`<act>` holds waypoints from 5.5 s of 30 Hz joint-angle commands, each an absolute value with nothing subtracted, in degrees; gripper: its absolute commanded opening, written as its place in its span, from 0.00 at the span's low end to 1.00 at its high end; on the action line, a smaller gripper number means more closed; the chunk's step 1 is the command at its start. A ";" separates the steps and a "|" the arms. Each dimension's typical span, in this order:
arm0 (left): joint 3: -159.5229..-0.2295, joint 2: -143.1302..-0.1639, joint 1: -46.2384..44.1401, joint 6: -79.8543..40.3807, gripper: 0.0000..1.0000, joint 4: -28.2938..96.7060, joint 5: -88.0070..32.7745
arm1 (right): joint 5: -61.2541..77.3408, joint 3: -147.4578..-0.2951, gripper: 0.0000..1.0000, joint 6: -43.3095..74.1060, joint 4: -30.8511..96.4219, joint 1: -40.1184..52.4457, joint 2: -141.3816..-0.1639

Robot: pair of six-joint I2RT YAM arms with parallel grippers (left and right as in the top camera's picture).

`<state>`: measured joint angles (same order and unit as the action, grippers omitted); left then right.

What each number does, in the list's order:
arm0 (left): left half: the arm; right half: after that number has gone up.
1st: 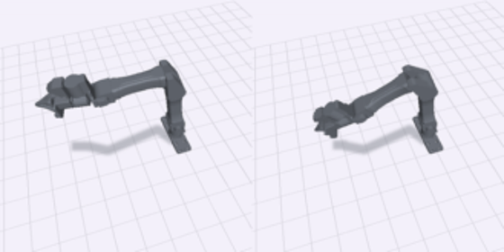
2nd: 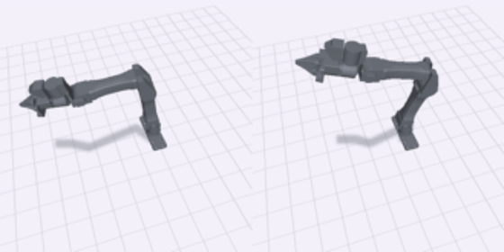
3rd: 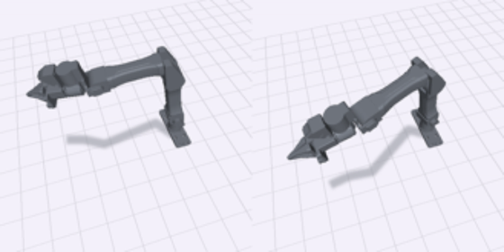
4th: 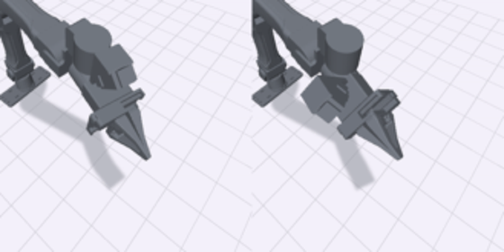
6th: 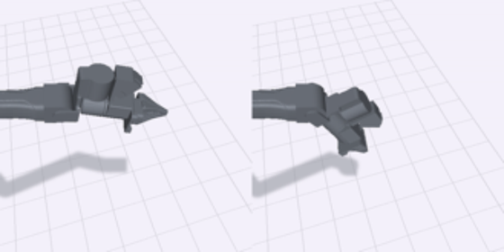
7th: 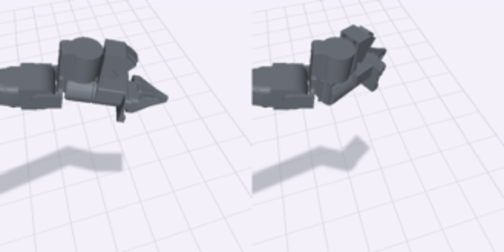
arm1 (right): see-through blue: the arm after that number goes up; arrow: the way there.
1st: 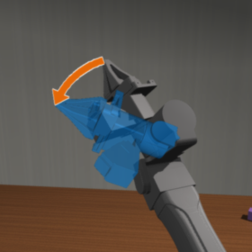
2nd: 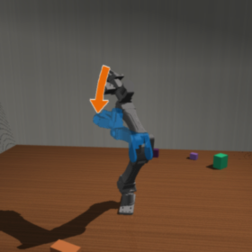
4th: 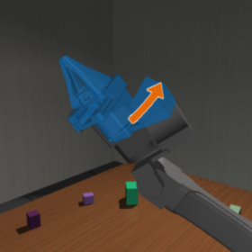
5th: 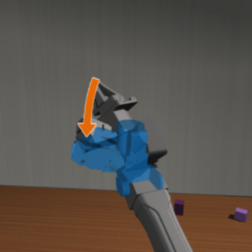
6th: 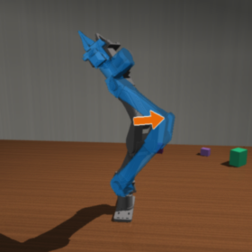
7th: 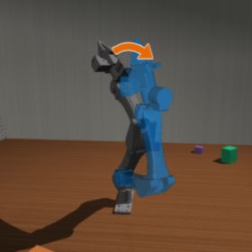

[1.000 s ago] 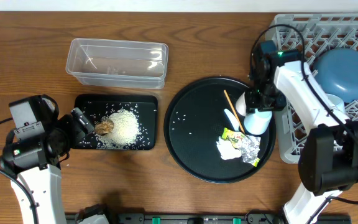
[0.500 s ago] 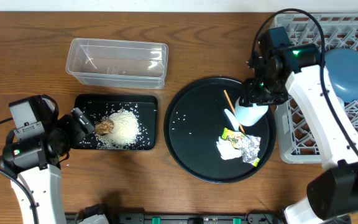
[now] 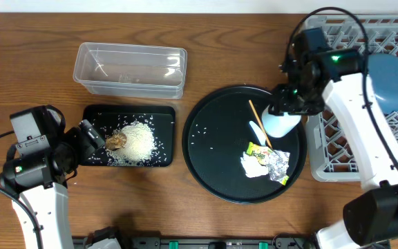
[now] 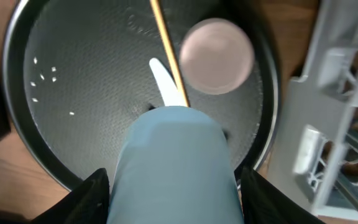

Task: Sort waste into correct bins and load items into the dishwasher rack
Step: 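Carry the light-blue cup right and set it in the rack, then move the right gripper back over the pink cup on the tray, then grasp the pink cup with the right gripper, then carry the pink cup right and place it in the rack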

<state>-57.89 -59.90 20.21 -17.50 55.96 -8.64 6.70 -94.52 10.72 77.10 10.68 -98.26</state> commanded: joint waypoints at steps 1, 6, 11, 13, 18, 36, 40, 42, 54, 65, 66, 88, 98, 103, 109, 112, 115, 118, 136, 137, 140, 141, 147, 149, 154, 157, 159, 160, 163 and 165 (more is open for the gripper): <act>-59.05 -59.86 20.51 -16.34 0.98 56.12 -8.49 | 5.82 -100.44 0.40 11.97 77.91 6.17 -97.71; -59.05 -59.86 20.51 -16.34 0.98 56.10 -8.49 | 5.82 -108.68 0.39 11.97 79.96 -2.31 -97.71; -59.05 -59.86 20.51 -16.34 0.98 56.12 -8.49 | 5.82 -111.74 0.38 11.97 79.37 -13.32 -97.71; -59.05 -59.86 20.51 -16.34 0.98 56.12 -8.49 | 5.80 -111.70 0.38 11.97 78.43 -18.74 -97.78; -59.05 -59.86 20.51 -16.34 0.98 56.12 -8.49 | 5.76 -111.70 0.39 11.79 76.18 -30.00 -97.84; -59.05 -59.86 20.51 -16.34 0.98 56.12 -8.49 | 2.33 -109.69 0.50 11.09 75.46 -40.12 -108.16; -59.05 -59.86 20.51 -16.34 0.98 56.12 -8.49 | 2.37 -109.69 0.66 11.11 75.66 -40.12 -109.91; -59.05 -59.86 20.51 -16.34 0.98 56.10 -8.49 | 2.39 -109.69 0.73 11.11 75.90 -40.10 -110.43; -59.05 -59.86 20.51 -16.34 0.98 56.10 -8.49 | 10.35 -109.80 0.90 11.55 77.58 -38.87 -109.34; -59.05 -59.86 20.51 -16.34 0.98 56.12 -8.49 | 19.70 -109.80 0.91 3.18 77.36 -16.53 -102.00; -59.05 -59.86 20.51 -16.34 0.98 56.12 -8.49 | 18.17 -109.73 0.92 2.90 77.47 -14.26 -102.08; -59.05 -59.86 20.51 -16.34 0.98 56.12 -8.49 | -0.62 -102.13 0.99 13.21 71.70 12.51 -119.44; -59.05 -59.86 20.51 -16.34 0.98 56.12 -8.49 | -1.50 -102.13 0.99 16.36 71.48 13.93 -124.79; -59.05 -59.86 20.51 -16.34 0.98 56.12 -8.49 | -1.56 -102.13 0.92 16.47 72.58 13.78 -124.73; -59.05 -59.86 20.51 -16.34 0.98 56.12 -8.49 | -1.52 -102.15 0.53 16.49 73.91 13.87 -124.73; -59.05 -59.86 20.51 -16.34 0.98 56.12 -8.49 | -1.50 -102.19 0.38 16.53 74.13 13.89 -124.40; -59.05 -59.86 20.51 -16.34 0.98 56.12 -8.49 | -1.48 -102.54 0.34 16.73 74.61 13.52 -123.39; -59.05 -59.86 20.51 -16.34 0.98 56.12 -8.49 | -1.45 -104.22 0.24 16.71 75.96 12.64 -121.34; -59.05 -59.86 20.51 -16.34 0.98 56.12 -8.49 | -1.50 -117.75 0.05 15.97 81.67 -8.75 -105.45; -59.05 -59.86 20.51 -16.32 0.98 56.12 -8.49 | -1.52 -117.75 0.05 15.66 81.65 -11.14 -105.43; -59.05 -59.86 20.51 -16.34 0.98 56.12 -8.49 | -1.50 -117.73 0.05 14.92 81.76 -18.06 -105.62; -59.05 -59.86 20.51 -16.34 0.98 56.10 -8.47 | -1.50 -117.73 0.06 14.90 81.71 -20.49 -105.67; -59.05 -59.86 20.51 -16.34 0.98 56.12 -8.49 | -1.08 -117.38 0.07 14.94 80.47 -31.92 -106.10; -59.05 -59.86 20.51 -16.34 0.98 56.12 -8.49 | -1.04 -116.84 0.08 14.96 80.29 -34.92 -106.45; -59.05 -59.86 20.51 -16.34 0.98 56.12 -8.49 | -1.04 -114.24 0.17 14.59 78.59 -39.46 -107.68; -59.05 -59.86 20.51 -16.34 0.98 56.10 -8.49 | -1.06 -114.19 0.25 14.50 78.46 -40.93 -109.08; -59.05 -59.86 20.51 -16.34 0.98 56.12 -8.49 | -1.08 -114.19 0.34 14.04 78.24 -41.54 -109.86; -59.05 -59.86 20.51 -16.34 0.98 56.12 -8.49 | -1.08 -114.19 0.39 13.76 78.11 -41.74 -110.21; -59.05 -59.86 20.51 -16.34 0.98 56.12 -8.49 | -1.13 -114.19 0.43 12.93 77.17 -42.00 -110.87; -59.05 -59.86 20.51 -16.34 0.98 56.12 -8.49 | -1.50 -114.19 0.43 12.78 76.62 -42.06 -111.11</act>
<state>-57.89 -59.90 20.21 -17.50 55.94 -8.64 -1.08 -114.28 14.22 77.06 -41.30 -110.78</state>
